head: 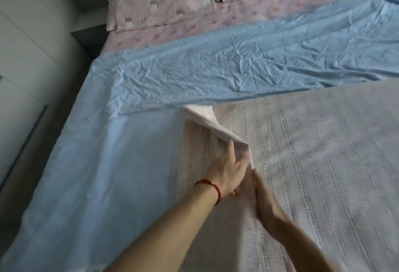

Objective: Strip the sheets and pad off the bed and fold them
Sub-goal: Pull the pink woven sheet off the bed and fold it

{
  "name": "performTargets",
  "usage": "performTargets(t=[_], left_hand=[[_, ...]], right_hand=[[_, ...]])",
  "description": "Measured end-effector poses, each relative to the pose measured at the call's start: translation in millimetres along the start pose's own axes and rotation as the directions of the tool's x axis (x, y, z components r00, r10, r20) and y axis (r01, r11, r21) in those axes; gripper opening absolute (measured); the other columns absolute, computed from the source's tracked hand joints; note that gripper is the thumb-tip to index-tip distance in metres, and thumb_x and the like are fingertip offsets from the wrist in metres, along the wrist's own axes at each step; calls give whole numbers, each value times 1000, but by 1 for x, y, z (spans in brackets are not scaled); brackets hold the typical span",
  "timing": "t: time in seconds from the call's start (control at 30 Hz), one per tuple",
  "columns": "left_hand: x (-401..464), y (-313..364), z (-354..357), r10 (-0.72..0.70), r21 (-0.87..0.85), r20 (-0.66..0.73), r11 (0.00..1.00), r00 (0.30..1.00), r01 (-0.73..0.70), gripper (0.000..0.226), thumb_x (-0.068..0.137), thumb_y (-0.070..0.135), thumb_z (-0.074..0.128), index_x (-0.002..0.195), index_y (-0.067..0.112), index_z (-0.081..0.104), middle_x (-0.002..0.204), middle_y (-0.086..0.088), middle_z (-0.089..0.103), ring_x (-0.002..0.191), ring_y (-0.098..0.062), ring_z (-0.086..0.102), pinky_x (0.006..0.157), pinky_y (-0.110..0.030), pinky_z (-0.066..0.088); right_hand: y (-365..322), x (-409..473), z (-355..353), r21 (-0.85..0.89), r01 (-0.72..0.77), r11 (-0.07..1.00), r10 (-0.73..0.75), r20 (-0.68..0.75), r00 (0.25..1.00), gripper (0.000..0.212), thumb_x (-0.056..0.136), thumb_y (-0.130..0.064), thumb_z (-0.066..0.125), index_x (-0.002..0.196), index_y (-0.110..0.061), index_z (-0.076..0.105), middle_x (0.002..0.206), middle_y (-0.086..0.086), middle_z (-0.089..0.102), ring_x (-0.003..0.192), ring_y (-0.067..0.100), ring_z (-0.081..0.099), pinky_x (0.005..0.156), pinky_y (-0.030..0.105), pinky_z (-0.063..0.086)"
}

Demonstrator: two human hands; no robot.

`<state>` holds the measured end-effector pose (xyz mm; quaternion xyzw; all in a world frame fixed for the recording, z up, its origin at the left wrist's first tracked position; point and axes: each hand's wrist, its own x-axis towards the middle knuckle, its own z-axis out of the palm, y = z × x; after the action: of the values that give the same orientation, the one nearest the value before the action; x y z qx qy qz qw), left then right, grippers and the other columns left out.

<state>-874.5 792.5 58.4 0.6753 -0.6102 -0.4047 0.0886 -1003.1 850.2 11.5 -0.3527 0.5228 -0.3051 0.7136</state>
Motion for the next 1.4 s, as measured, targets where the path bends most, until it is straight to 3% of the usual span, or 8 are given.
performTargets(t=[0.2,0.33,0.47,0.63,0.83,1.0,1.1,1.4], left_hand=[[-27,-105,58,-161,462,-155,860,975,215,62,89,44,33,150,34,34,152,2,35,140,-23,32,110,-43,39],[-46,-157,49,-275,309,-237,888,932,341,69,95,39,48,158,36,19,162,4,15,145,-22,24,114,-44,37],[-39,-175,52,-348,20,-348,926,870,378,77,94,24,60,159,30,19,139,-11,50,117,-24,58,106,-37,44],[-40,-178,61,-496,-212,-345,868,797,449,67,86,43,63,145,17,44,130,-13,65,112,-32,67,96,-42,51],[-53,-183,73,-480,-98,-293,875,827,474,83,78,72,48,93,-7,69,65,-28,67,50,-39,66,40,-42,50],[-57,-177,66,-589,-225,-321,808,742,544,117,55,101,26,102,1,66,102,-31,70,98,-43,69,82,-43,52],[-60,-167,55,-613,-195,-232,790,756,581,55,96,59,50,108,6,60,130,-26,62,123,-37,58,97,-37,42],[-88,-205,61,-520,-207,-197,851,831,483,41,92,55,57,86,14,56,97,-14,73,99,-36,68,78,-39,50]], right_hand=[[41,36,-57,-613,-136,778,-81,-312,947,55,84,-78,42,110,-29,45,98,0,71,83,24,69,76,49,58],[13,76,-38,-873,100,478,-450,-145,881,67,93,-41,56,151,-24,27,137,6,49,115,29,52,96,45,49],[-23,143,-12,-954,100,284,-400,-23,916,61,95,-46,59,149,-29,37,135,1,56,115,29,58,90,43,47],[-66,183,-8,-794,175,582,-606,-279,745,18,94,-26,57,96,-11,66,86,16,71,82,40,64,63,38,37],[-62,219,-49,-605,-222,765,-131,-483,865,56,103,-41,48,111,12,65,112,34,65,108,45,64,89,43,51],[-25,148,-57,-586,-151,796,-62,-328,943,62,93,-63,56,90,-2,67,77,17,70,70,33,69,62,41,58],[9,89,-57,-574,-240,783,92,-274,957,50,90,-57,67,88,-6,66,70,2,68,59,18,64,52,32,52],[75,-6,-53,-570,-315,759,29,-454,891,42,88,-61,64,110,-25,59,87,-6,76,68,10,72,59,33,56]])
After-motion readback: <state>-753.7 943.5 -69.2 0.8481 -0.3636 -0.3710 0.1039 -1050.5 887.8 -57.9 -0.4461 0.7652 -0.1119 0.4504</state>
